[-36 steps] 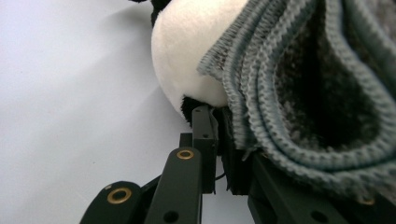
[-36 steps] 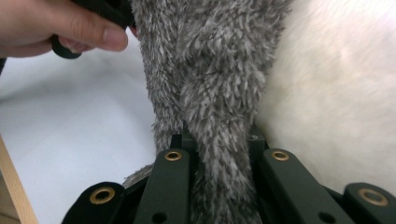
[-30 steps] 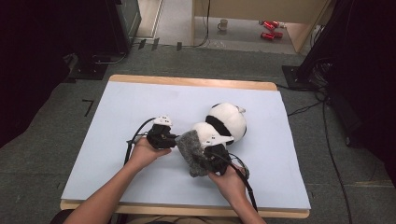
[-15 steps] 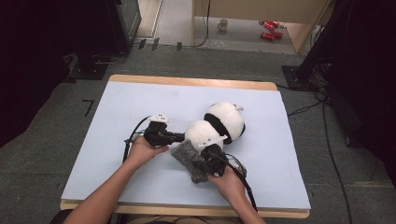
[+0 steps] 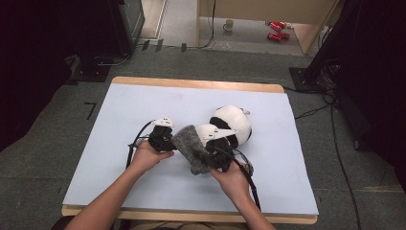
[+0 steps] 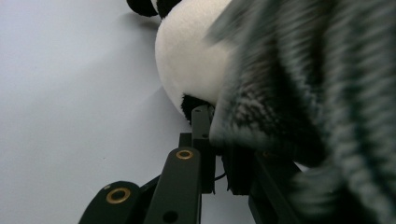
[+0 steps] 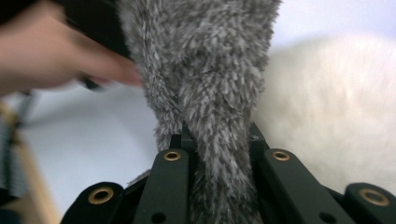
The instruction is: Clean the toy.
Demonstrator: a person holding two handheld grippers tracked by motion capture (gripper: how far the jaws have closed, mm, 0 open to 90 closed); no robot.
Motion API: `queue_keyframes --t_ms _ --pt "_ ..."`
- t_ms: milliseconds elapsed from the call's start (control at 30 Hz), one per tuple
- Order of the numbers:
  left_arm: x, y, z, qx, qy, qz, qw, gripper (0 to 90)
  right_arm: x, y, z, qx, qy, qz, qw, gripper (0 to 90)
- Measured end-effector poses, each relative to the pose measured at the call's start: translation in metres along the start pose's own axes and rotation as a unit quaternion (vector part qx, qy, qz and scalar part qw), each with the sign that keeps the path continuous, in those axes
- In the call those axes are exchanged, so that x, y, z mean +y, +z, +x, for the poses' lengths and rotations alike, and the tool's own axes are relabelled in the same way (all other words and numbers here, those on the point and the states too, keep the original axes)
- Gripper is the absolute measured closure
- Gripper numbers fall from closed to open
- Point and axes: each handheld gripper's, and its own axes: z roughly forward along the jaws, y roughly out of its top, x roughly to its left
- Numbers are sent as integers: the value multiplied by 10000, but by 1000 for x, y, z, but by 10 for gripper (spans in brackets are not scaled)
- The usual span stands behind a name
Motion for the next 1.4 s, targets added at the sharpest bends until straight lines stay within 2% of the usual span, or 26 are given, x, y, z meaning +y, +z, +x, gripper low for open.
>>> queue_keyframes --t_ms 33,133,233,400,667,833,1200,1333,1400 --pt "0 0 0 24 -10 19 10000 852 -4 6 -4 -12 46 62 10000 791" --pt "-1 0 2 25 -15 67 10000 852 -13 13 -9 116 146 25 9998 795" --pt "-1 0 3 18 -1 103 9999 852 -17 17 -4 27 -68 85 9999 795" --pt "-2 -1 6 -34 5 130 9999 852 -23 20 -4 116 -58 228 9997 795" --pt "-2 -2 11 -37 -103 81 9999 852 -35 27 -7 148 -20 786 9968 793" --pt "0 -11 18 44 -199 -18 9998 853 -37 30 -12 190 7 1064 9941 791" --pt "-2 -23 30 165 -356 -167 9991 851 -31 20 -25 224 141 1047 9942 785" --pt "-3 -29 37 255 -462 -262 9983 849 -28 11 -32 227 216 924 9952 784" --pt "-4 -32 40 302 -487 -304 9979 848 -26 6 -37 154 213 855 9960 783"
